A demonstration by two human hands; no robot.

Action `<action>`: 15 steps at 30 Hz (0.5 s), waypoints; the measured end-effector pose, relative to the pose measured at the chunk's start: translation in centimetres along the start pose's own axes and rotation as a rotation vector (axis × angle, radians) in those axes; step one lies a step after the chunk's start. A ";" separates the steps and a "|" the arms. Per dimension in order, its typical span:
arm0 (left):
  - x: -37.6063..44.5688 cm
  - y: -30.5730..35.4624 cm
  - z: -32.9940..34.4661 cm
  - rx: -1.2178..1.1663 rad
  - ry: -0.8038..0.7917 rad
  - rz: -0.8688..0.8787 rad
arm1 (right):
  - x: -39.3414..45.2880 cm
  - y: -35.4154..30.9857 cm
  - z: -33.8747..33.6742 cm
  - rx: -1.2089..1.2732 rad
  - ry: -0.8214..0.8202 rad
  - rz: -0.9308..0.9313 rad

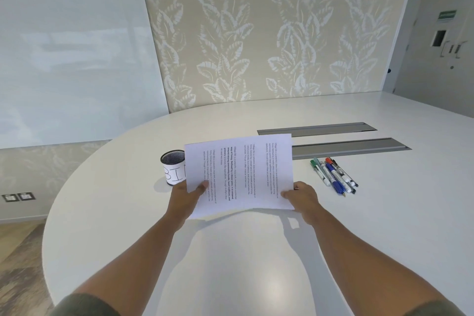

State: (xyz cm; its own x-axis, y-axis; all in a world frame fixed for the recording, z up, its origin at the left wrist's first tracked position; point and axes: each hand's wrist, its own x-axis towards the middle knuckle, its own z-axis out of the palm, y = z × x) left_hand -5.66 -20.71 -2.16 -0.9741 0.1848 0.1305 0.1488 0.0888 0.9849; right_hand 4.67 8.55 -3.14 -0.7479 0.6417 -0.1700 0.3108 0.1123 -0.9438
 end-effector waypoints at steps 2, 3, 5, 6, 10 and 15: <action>0.2 0.1 -0.2 -0.033 0.019 -0.033 | -0.1 -0.5 -0.1 0.130 0.026 -0.021; 0.3 0.1 -0.3 -0.054 0.028 -0.048 | -0.2 -0.8 -0.2 0.203 0.024 -0.031; 0.5 0.3 -0.4 -0.101 0.042 -0.070 | -0.2 -1.4 -0.5 0.384 -0.003 -0.037; 0.5 0.3 -0.5 -0.123 0.044 -0.077 | -0.3 -1.7 -0.6 0.479 -0.019 -0.032; 0.4 0.9 -0.1 -0.218 0.023 -0.087 | -0.2 -2.8 -0.4 0.753 -0.074 -0.008; 0.2 1.7 1.0 -0.286 -0.029 -0.109 | -0.5 -3.8 0.7 0.916 -0.132 0.051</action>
State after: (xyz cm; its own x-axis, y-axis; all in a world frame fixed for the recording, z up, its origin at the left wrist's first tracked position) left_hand -5.48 -19.54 -0.62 -0.9758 0.2173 0.0233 -0.0141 -0.1689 0.9855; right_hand 3.44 7.24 0.33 -0.8240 0.5317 -0.1955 -0.1976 -0.5932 -0.7804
